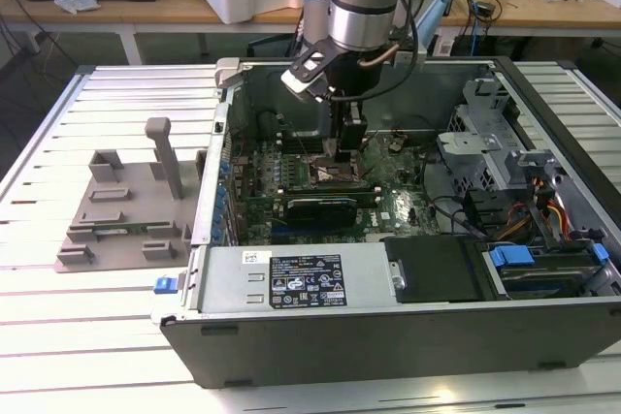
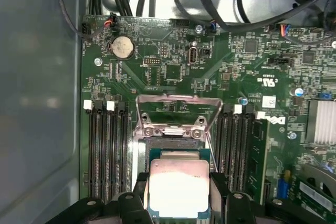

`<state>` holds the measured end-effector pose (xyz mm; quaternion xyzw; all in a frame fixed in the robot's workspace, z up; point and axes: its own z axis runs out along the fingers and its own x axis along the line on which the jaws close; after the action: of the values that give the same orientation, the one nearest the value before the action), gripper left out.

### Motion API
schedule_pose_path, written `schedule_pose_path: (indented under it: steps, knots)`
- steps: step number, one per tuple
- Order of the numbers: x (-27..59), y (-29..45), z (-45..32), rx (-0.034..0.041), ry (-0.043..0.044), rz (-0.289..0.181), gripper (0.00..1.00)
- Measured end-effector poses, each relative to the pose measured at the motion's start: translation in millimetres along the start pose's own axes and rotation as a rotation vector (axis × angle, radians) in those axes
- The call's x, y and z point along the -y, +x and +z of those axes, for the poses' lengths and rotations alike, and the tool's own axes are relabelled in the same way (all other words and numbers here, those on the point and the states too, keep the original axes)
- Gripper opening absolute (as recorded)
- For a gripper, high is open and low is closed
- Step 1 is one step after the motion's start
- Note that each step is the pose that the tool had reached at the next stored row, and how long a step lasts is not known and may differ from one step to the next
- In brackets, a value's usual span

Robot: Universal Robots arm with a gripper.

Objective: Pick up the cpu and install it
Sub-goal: 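Place the cpu into insertion slot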

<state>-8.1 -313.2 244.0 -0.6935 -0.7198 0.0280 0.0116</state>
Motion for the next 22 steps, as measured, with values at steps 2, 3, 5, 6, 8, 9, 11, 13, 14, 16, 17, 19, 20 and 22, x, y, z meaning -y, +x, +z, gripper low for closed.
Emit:
schedule_pose_path:
  steps: [2,3,5,6,8,9,11,13,14,16,17,19,20,22]
  knots:
    - [0.7,1.6,3.6,-0.0002,0.0,0.0,0.55]
    - [1.4,2.0,5.5,-0.0001,0.0,0.0,0.55]
    - [1.8,2.3,7.9,-0.0001,-0.0001,0.0,0.55]
    - [1.9,2.6,10.7,-0.0001,-0.0001,0.0,0.55]
    - [2.2,3.0,14.3,-0.0001,0.0,0.001,0.55]
    - [2.4,3.0,16.0,0.0,0.0001,0.001,0.55]
    - [2.8,3.2,20.4,-0.0003,0.0,0.003,0.55]
    - [3.4,3.3,22.9,-0.0004,0.0,0.007,0.55]
    - [3.5,3.3,24.6,-0.0007,0.0001,0.01,0.55]
    - [3.6,3.4,26.6,-0.001,0.0003,0.017,0.55]
    - [3.6,3.4,28.0,-0.0011,0.0004,0.02,0.55]
    - [4.3,3.9,31.0,-0.0013,0.0004,0.021,0.55]
    - [4.3,4.0,33.0,-0.0013,0.0004,0.021,0.55]
    - [4.2,4.0,35.2,-0.0013,0.0004,0.021,0.55]
